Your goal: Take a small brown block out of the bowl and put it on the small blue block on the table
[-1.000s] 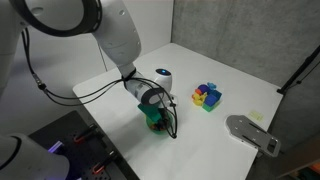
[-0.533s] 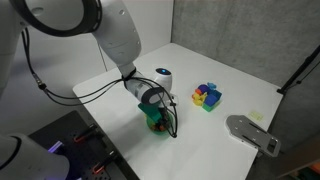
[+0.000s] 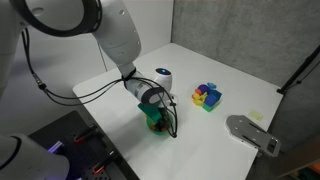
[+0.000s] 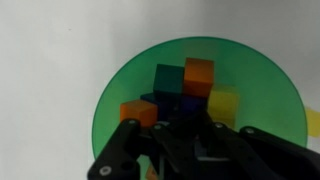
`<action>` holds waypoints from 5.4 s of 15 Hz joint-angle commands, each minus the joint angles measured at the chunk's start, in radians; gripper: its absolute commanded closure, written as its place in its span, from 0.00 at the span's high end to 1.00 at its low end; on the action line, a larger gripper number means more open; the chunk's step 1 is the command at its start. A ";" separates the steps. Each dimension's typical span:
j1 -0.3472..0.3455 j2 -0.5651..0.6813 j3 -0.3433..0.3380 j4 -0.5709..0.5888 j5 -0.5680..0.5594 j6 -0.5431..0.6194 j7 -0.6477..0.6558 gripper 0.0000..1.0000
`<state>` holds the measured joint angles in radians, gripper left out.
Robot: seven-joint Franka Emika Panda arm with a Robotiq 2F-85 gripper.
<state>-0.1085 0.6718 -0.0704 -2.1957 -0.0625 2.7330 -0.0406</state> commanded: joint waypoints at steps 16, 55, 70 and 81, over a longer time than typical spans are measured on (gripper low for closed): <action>0.045 -0.024 -0.036 0.091 -0.012 -0.143 0.031 1.00; 0.043 0.078 -0.037 0.185 -0.007 -0.186 0.017 0.19; 0.129 -0.052 -0.030 0.246 -0.037 -0.378 0.054 0.12; 0.220 -0.014 0.039 0.265 -0.015 -0.373 0.154 0.15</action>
<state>0.0992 0.6445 -0.0434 -1.9357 -0.0749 2.3608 0.0683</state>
